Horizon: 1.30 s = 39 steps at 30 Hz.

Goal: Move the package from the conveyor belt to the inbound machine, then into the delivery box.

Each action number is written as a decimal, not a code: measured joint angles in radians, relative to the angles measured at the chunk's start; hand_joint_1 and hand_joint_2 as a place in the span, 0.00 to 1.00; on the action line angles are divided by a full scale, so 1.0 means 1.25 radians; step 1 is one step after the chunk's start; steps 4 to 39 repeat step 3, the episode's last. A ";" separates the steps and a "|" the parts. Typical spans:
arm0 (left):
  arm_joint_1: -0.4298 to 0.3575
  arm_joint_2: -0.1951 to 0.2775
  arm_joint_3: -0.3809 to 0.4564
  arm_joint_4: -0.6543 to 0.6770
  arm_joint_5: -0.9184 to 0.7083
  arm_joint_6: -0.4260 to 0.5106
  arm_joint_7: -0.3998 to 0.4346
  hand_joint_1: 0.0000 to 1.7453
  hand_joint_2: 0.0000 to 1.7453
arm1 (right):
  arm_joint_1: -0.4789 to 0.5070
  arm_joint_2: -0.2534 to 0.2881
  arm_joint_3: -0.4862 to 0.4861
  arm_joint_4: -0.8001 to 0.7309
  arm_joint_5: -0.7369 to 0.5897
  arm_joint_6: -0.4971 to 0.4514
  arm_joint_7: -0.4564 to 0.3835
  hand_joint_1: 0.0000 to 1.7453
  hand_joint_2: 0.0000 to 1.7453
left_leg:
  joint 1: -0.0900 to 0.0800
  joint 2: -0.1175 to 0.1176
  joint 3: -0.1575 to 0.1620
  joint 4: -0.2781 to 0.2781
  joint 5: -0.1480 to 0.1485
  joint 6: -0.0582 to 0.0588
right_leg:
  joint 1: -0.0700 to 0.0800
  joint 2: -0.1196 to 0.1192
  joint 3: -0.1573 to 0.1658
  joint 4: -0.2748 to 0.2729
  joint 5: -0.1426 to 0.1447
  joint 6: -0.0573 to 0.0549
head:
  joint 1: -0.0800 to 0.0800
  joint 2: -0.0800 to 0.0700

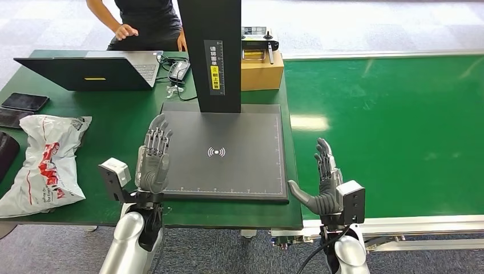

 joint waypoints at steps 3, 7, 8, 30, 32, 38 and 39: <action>0.001 -0.004 -0.005 0.000 0.018 -0.006 0.000 0.00 1.00 | -0.001 0.000 0.000 0.006 -0.011 0.006 0.000 0.00 1.00 | 0.000 0.000 0.000 0.000 0.000 0.000 | 0.000 0.000 0.000 0.000 0.000 0.000 | 0.000 0.000; 0.001 -0.004 -0.005 0.000 0.018 -0.006 0.000 0.00 1.00 | -0.001 0.000 0.000 0.006 -0.011 0.006 0.000 0.00 1.00 | 0.000 0.000 0.000 0.000 0.000 0.000 | 0.000 0.000 0.000 0.000 0.000 0.000 | 0.000 0.000; 0.001 -0.004 -0.005 0.000 0.018 -0.006 0.000 0.00 1.00 | -0.001 0.000 0.000 0.006 -0.011 0.006 0.000 0.00 1.00 | 0.000 0.000 0.000 0.000 0.000 0.000 | 0.000 0.000 0.000 0.000 0.000 0.000 | 0.000 0.000; 0.001 -0.004 -0.005 0.000 0.018 -0.006 0.000 0.00 1.00 | -0.001 0.000 0.000 0.006 -0.011 0.006 0.000 0.00 1.00 | 0.000 0.000 0.000 0.000 0.000 0.000 | 0.000 0.000 0.000 0.000 0.000 0.000 | 0.000 0.000; 0.001 -0.004 -0.005 0.000 0.018 -0.006 0.000 0.00 1.00 | -0.001 0.000 0.000 0.006 -0.011 0.006 0.000 0.00 1.00 | 0.000 0.000 0.000 0.000 0.000 0.000 | 0.000 0.000 0.000 0.000 0.000 0.000 | 0.000 0.000; 0.001 -0.004 -0.005 0.000 0.018 -0.006 0.000 0.00 1.00 | -0.001 0.000 0.000 0.006 -0.011 0.006 0.000 0.00 1.00 | 0.000 0.000 0.000 0.000 0.000 0.000 | 0.000 0.000 0.000 0.000 0.000 0.000 | 0.000 0.000; 0.001 -0.004 -0.005 0.000 0.018 -0.006 0.000 0.00 1.00 | -0.001 0.000 0.000 0.006 -0.011 0.006 0.000 0.00 1.00 | 0.000 0.000 0.000 0.000 0.000 0.000 | 0.000 0.000 0.000 0.000 0.000 0.000 | 0.000 0.000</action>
